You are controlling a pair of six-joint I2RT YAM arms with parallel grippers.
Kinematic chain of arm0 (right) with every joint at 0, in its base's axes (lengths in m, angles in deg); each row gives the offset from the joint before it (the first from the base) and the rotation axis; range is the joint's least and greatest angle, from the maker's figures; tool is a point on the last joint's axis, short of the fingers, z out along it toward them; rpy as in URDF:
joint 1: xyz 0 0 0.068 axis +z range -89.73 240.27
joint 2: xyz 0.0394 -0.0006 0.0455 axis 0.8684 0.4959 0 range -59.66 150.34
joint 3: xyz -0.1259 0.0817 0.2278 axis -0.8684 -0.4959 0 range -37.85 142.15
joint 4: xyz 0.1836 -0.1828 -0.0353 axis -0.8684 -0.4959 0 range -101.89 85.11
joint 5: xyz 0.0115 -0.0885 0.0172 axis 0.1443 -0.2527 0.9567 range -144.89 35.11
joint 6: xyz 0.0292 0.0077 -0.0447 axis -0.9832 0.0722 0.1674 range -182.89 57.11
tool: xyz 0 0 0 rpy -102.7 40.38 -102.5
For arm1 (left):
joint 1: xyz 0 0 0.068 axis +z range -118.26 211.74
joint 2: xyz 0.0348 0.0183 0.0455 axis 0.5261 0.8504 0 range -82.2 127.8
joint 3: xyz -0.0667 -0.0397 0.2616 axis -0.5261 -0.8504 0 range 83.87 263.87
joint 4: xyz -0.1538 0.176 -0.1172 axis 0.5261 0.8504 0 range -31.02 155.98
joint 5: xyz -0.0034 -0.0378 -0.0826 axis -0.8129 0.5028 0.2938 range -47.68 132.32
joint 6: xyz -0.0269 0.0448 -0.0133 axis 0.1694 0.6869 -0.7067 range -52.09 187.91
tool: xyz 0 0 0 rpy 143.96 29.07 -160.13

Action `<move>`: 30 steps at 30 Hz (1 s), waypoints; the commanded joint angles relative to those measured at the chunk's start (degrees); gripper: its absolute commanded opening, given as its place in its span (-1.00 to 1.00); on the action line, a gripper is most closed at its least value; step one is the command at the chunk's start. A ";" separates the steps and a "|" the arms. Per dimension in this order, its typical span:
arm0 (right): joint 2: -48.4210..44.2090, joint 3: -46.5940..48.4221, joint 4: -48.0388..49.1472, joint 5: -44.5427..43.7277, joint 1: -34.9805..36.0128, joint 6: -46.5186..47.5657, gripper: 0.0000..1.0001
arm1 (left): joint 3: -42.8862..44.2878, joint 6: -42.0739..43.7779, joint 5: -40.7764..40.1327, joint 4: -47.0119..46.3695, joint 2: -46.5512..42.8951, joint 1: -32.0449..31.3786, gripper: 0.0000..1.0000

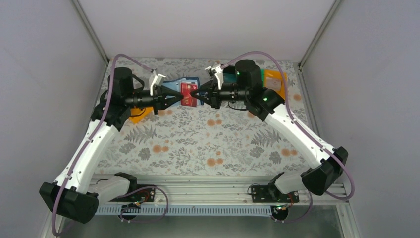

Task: Take the credit cards out of the card holder

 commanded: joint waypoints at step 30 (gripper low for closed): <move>-2.28 -10.61 1.14 17.60 -5.40 3.67 -0.90 | -8.29 -0.28 11.98 -2.02 -2.41 2.98 -0.95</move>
